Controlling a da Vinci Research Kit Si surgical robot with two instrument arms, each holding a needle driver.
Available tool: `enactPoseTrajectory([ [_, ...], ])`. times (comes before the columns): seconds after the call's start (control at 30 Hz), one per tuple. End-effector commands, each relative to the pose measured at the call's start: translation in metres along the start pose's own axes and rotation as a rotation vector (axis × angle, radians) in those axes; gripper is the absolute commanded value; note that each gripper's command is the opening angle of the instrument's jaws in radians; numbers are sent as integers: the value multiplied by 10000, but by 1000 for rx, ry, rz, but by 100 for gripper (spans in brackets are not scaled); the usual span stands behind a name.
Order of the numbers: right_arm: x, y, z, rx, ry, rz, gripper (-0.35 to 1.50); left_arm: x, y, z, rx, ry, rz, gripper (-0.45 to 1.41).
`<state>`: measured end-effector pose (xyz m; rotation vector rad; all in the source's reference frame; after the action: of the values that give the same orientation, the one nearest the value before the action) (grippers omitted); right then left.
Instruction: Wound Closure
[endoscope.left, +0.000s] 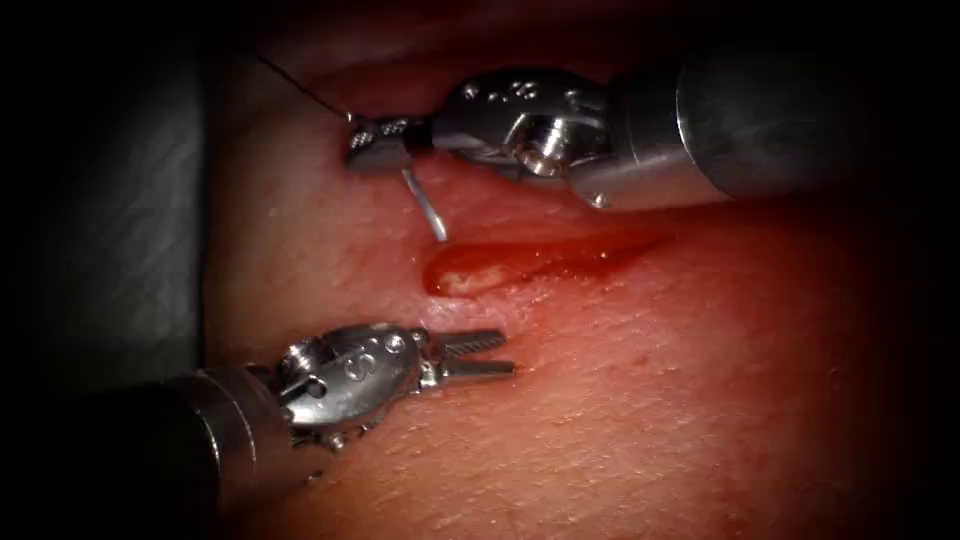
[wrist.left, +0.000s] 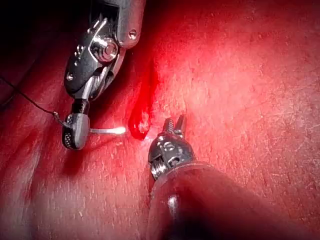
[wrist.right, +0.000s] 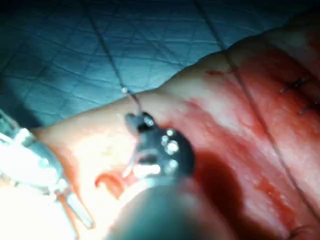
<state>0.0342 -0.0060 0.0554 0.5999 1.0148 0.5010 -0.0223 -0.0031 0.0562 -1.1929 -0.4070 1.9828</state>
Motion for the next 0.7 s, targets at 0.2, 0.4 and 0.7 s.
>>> enactPoseTrajectory([
  [0.2,-10,-4,9,53,-7,165,-35,-5,1,7,-8,-5,0,-11],
  [0.4,-16,-6,8,62,-27,292,-35,-6,1,8,-10,-8,1,-11],
  [0.7,-21,-8,5,93,-47,369,-35,-7,1,8,-15,-15,3,-13],
])
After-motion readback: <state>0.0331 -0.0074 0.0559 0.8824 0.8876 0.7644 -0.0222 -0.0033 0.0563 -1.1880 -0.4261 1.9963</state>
